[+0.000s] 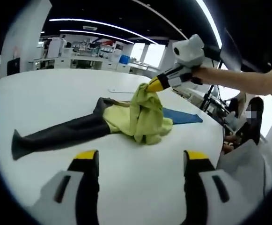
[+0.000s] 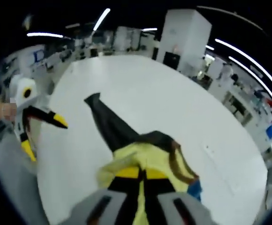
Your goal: Fold the garment on the visible template until the final outline fits inside the template.
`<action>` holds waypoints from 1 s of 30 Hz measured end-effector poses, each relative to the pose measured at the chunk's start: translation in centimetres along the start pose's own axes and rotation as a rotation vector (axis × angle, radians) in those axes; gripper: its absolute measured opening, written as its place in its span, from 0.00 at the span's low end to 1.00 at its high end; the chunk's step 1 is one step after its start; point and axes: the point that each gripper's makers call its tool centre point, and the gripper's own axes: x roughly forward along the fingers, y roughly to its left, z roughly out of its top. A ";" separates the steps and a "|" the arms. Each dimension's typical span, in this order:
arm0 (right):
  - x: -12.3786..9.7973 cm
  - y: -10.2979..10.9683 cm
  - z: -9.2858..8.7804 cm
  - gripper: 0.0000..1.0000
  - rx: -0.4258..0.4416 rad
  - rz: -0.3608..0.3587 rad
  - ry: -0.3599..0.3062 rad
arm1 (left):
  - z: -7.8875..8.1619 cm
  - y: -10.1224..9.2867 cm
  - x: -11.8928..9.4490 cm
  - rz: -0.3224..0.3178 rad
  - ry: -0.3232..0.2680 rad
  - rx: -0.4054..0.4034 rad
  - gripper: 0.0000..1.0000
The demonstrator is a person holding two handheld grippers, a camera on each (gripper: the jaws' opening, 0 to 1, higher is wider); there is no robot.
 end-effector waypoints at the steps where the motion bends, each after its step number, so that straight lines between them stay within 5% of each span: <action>1: 0.4 -0.2 -0.2 0.00 0.015 -0.006 0.006 | -0.1 -0.1 0.1 -0.002 0.002 0.001 0.70; 8: 3.3 -1.8 -0.9 0.00 0.105 -0.020 0.042 | -0.2 -0.7 0.1 -0.009 0.003 0.010 0.70; 17: 3.3 -1.4 -1.8 0.00 0.099 -0.025 0.069 | -1.2 -1.1 -0.1 -0.024 0.018 0.001 0.70; 21: 2.5 -1.4 -1.9 0.18 0.058 -0.042 0.059 | -1.3 -1.5 0.3 -0.037 0.023 -0.003 0.71; 30: -0.3 -1.0 -3.6 0.34 0.129 -0.067 0.014 | 0.3 -3.0 1.7 -0.091 0.014 0.043 0.71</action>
